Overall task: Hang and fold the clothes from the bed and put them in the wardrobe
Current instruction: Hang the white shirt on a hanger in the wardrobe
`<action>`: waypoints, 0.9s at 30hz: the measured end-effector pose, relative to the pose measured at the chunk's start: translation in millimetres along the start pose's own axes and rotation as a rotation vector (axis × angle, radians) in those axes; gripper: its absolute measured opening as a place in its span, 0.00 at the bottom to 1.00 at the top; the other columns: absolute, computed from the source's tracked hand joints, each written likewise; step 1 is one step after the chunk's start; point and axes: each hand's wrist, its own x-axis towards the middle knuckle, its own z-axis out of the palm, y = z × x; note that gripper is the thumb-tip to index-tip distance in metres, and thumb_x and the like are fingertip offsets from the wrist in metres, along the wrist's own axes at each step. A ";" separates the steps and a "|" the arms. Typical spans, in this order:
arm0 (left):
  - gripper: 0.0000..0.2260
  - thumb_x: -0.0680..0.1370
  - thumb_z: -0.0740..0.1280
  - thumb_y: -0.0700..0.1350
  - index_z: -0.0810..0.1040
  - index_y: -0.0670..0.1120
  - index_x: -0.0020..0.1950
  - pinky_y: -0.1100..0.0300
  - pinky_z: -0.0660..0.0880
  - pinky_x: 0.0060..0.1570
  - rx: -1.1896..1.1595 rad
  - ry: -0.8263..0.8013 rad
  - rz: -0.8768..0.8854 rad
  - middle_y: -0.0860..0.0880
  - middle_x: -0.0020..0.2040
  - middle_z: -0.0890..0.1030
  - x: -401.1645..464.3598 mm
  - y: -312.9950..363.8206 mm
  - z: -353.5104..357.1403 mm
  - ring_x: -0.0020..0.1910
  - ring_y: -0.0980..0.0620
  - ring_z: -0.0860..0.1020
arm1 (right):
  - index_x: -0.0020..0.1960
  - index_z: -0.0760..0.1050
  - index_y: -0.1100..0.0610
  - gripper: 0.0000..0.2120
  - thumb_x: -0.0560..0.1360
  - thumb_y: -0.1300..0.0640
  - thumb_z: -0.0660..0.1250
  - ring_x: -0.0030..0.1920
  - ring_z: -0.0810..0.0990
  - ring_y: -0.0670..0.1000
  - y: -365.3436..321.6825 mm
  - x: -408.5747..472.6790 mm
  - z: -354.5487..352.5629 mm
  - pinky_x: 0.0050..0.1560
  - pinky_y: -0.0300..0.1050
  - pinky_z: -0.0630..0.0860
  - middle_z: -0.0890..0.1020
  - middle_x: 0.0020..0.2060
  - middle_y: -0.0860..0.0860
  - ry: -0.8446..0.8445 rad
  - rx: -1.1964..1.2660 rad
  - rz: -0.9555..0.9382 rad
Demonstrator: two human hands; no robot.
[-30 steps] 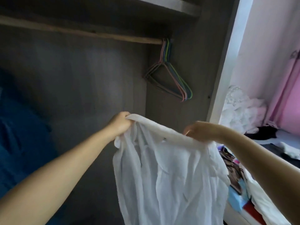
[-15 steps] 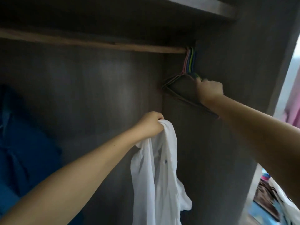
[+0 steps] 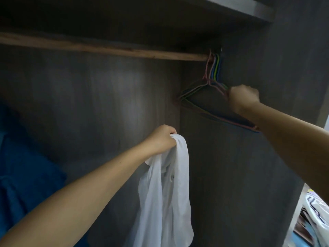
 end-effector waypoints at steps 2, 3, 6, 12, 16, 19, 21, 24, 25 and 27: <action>0.07 0.76 0.62 0.38 0.80 0.44 0.46 0.63 0.71 0.36 0.009 -0.013 -0.016 0.48 0.43 0.79 0.7 -4.6 -1.0 0.41 0.52 0.75 | 0.51 0.78 0.61 0.16 0.81 0.52 0.57 0.45 0.80 0.65 -4.2 -7.4 -5.8 0.39 0.48 0.67 0.81 0.45 0.64 0.075 0.130 0.022; 0.07 0.77 0.62 0.39 0.79 0.45 0.45 0.63 0.71 0.35 0.012 -0.022 -0.022 0.47 0.44 0.79 0.2 -7.0 -1.2 0.41 0.52 0.76 | 0.50 0.77 0.62 0.16 0.80 0.51 0.56 0.44 0.79 0.66 -6.9 -16.2 -5.8 0.38 0.48 0.67 0.80 0.44 0.65 0.121 0.190 0.038; 0.07 0.75 0.62 0.39 0.79 0.45 0.41 0.61 0.71 0.36 -0.005 -0.032 -0.059 0.46 0.43 0.80 -3.2 -14.5 0.9 0.42 0.49 0.77 | 0.43 0.73 0.59 0.13 0.80 0.52 0.57 0.39 0.78 0.64 -11.1 -68.4 14.5 0.36 0.48 0.65 0.78 0.38 0.62 0.218 0.391 0.109; 0.10 0.77 0.62 0.44 0.74 0.45 0.36 0.62 0.67 0.32 0.069 -0.124 -0.243 0.46 0.39 0.76 -18.8 -40.8 36.5 0.37 0.50 0.74 | 0.49 0.74 0.57 0.07 0.79 0.53 0.63 0.30 0.72 0.50 -19.5 -194.6 68.5 0.30 0.42 0.69 0.76 0.33 0.53 -0.242 1.187 0.427; 0.11 0.77 0.60 0.49 0.76 0.41 0.48 0.60 0.69 0.35 0.123 -0.184 -0.415 0.47 0.40 0.76 -35.1 -63.2 78.7 0.39 0.49 0.76 | 0.42 0.82 0.49 0.17 0.79 0.42 0.59 0.19 0.68 0.41 -14.1 -245.4 70.4 0.23 0.37 0.62 0.71 0.18 0.41 -0.378 1.133 0.423; 0.15 0.78 0.59 0.52 0.75 0.43 0.56 0.58 0.71 0.41 0.092 -0.185 -0.549 0.46 0.48 0.77 -55.8 -74.0 109.2 0.48 0.44 0.78 | 0.40 0.83 0.47 0.19 0.78 0.40 0.57 0.18 0.63 0.43 12.8 -289.1 65.7 0.18 0.35 0.61 0.68 0.17 0.44 -0.322 1.212 0.464; 0.14 0.79 0.59 0.53 0.75 0.44 0.55 0.58 0.70 0.43 0.030 -0.144 -0.629 0.45 0.50 0.76 -67.1 -75.3 126.3 0.51 0.43 0.78 | 0.44 0.83 0.49 0.18 0.75 0.41 0.59 0.20 0.63 0.45 29.5 -318.8 60.6 0.20 0.34 0.60 0.65 0.19 0.45 -0.403 1.392 0.491; 0.10 0.80 0.58 0.51 0.73 0.46 0.48 0.58 0.70 0.41 -0.010 -0.082 -0.698 0.46 0.46 0.76 -79.2 -65.9 149.6 0.40 0.47 0.77 | 0.44 0.84 0.52 0.16 0.72 0.47 0.60 0.21 0.62 0.45 43.0 -362.2 58.1 0.21 0.33 0.60 0.65 0.21 0.46 -0.583 1.480 0.439; 0.09 0.81 0.58 0.50 0.72 0.46 0.47 0.58 0.71 0.41 -0.020 -0.064 -0.700 0.46 0.45 0.76 -82.2 -61.6 156.5 0.41 0.47 0.77 | 0.43 0.84 0.51 0.15 0.75 0.49 0.59 0.21 0.62 0.44 44.1 -375.0 57.6 0.21 0.33 0.60 0.65 0.21 0.46 -0.621 1.453 0.420; 0.07 0.80 0.60 0.48 0.73 0.46 0.48 0.57 0.74 0.44 -0.092 -0.030 -0.691 0.45 0.46 0.78 -88.9 -56.2 166.5 0.47 0.45 0.79 | 0.42 0.83 0.51 0.17 0.81 0.52 0.57 0.21 0.61 0.45 45.0 -396.9 55.3 0.21 0.34 0.58 0.64 0.21 0.47 -0.647 1.456 0.428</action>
